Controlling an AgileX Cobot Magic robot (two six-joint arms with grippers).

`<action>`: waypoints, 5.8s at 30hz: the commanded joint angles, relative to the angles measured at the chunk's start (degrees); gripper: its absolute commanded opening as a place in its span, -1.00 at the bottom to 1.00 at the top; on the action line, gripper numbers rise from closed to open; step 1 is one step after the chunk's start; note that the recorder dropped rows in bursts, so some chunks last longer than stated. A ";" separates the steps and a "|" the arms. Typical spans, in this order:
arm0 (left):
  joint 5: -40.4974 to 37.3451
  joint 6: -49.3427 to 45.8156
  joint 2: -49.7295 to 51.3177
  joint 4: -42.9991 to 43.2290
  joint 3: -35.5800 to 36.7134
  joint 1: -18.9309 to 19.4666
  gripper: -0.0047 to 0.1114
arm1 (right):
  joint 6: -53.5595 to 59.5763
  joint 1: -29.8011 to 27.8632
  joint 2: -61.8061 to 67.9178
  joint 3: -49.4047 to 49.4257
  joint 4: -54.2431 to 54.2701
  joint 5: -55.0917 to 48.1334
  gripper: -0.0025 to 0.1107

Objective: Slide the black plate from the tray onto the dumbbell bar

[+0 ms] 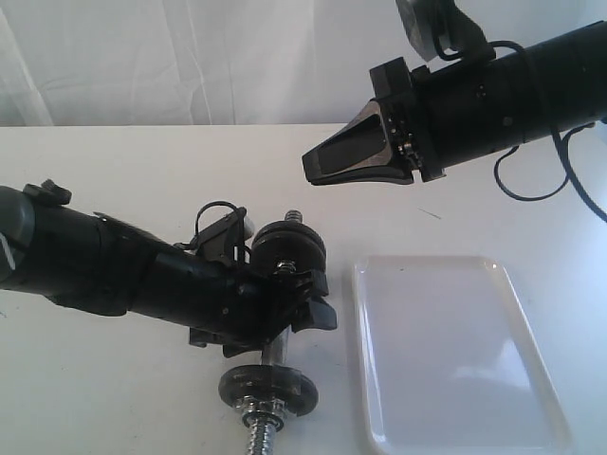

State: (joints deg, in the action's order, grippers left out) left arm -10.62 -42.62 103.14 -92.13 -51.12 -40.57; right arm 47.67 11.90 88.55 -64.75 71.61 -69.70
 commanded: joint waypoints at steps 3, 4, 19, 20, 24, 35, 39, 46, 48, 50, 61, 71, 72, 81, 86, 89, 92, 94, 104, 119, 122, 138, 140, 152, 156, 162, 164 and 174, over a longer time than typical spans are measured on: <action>-4.58 -1.08 -0.45 1.40 -0.32 2.88 0.36 | 0.07 0.02 -0.50 0.22 0.11 -0.26 -0.94; -5.39 -1.08 -0.45 1.62 -0.32 3.51 0.36 | -0.06 0.02 -0.50 0.22 0.11 -0.26 -0.94; -11.55 0.63 -0.45 10.12 -0.32 8.60 0.36 | -0.18 0.02 -0.50 0.22 0.11 -0.26 -0.94; -11.55 0.63 -0.45 10.68 -0.32 9.05 0.36 | -0.18 0.02 -0.50 0.22 0.11 -0.26 -0.94; -13.74 0.67 -1.04 12.72 -0.32 12.35 0.36 | -0.18 0.02 -0.50 0.22 0.11 -0.26 -0.94; -20.87 10.05 -11.34 28.56 -0.32 24.91 0.21 | -0.18 0.02 -0.50 0.22 0.11 -0.26 -0.94; -16.39 24.49 -20.27 45.96 -0.19 26.59 -0.57 | -0.18 0.02 -0.50 0.22 0.11 -0.26 -0.94; -13.17 42.62 -46.32 69.23 4.65 26.59 -0.92 | 0.29 0.02 -1.84 0.22 -0.14 -0.26 -0.94; -16.36 48.13 -54.64 76.77 6.12 26.59 -0.92 | 1.15 0.02 -4.30 0.22 -1.23 -0.26 -0.94; -22.61 55.19 -63.64 86.82 6.66 26.59 -0.92 | 1.15 0.02 -8.05 0.22 -5.18 -0.26 -0.94; -32.62 62.23 -103.14 96.44 12.66 26.59 -0.92 | -24.36 0.02 -56.72 26.44 -45.51 40.55 -0.96; -13.01 62.13 -97.80 87.01 34.77 26.59 -0.92 | -25.62 0.02 -65.67 36.90 -45.45 54.67 -0.96; -13.01 62.13 -97.80 87.01 34.77 26.59 -0.92 | -25.62 0.02 -65.67 36.90 -45.45 54.67 -0.96; -13.01 61.89 -97.80 87.01 34.77 26.79 -0.92 | -25.62 0.02 -65.67 36.90 -45.42 54.57 -0.96; -13.01 61.89 -97.80 87.01 34.77 35.10 -0.92 | -25.62 0.02 -65.67 36.90 -45.42 54.57 -0.96; -13.01 61.89 -97.80 87.01 34.77 39.30 -0.92 | -25.62 0.02 -65.67 36.90 -45.42 54.57 -0.96; -13.01 61.89 -97.80 87.01 34.77 39.34 -0.92 | -25.62 0.02 -65.67 36.90 -45.42 54.57 -0.96; -13.01 61.89 -97.80 87.01 34.77 39.34 -0.92 | -25.62 0.02 -67.88 36.90 -45.58 54.29 -0.96; -12.90 61.89 -103.00 87.01 35.15 39.33 -0.92 | -25.62 0.02 -85.92 38.90 -45.58 56.39 -0.96; -8.11 61.69 -103.14 94.17 51.12 39.33 -0.92 | -25.62 0.02 -88.55 62.22 -45.58 60.30 -0.96; -1.09 61.69 -103.14 95.40 51.12 39.33 -0.92 | -25.62 0.02 -88.55 64.75 -45.58 58.18 -0.96; -1.13 61.69 -103.14 95.40 51.12 39.33 -0.92 | -25.62 0.02 -88.55 64.75 -45.58 51.40 -0.96; -1.13 61.69 -103.14 95.40 51.12 39.33 -0.92 | -25.62 0.02 -88.55 64.75 -45.58 51.40 -0.96; -1.13 61.69 -103.14 95.40 51.12 39.33 -0.92 | -25.62 0.02 -88.55 64.75 -45.58 51.40 -0.96; -1.13 61.69 -103.14 95.40 51.12 39.33 -0.92 | -25.62 0.02 -88.55 64.75 -45.58 51.40 -0.96; -1.13 61.69 -103.14 95.40 51.12 39.33 -0.92 | -25.62 0.02 -88.55 64.75 -45.58 51.40 -0.96; -1.13 61.69 -103.14 95.40 51.12 39.33 -0.92 | -25.62 0.02 -88.55 64.75 -45.58 51.40 -0.96; -1.13 61.69 -103.14 95.40 51.12 39.33 -0.92 | -25.62 0.02 -88.55 64.75 -45.58 51.40 -0.96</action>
State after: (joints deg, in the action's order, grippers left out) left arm -11.85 19.01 0.16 2.93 -0.38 -1.42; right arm 22.05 12.02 0.26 -0.28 26.25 -18.45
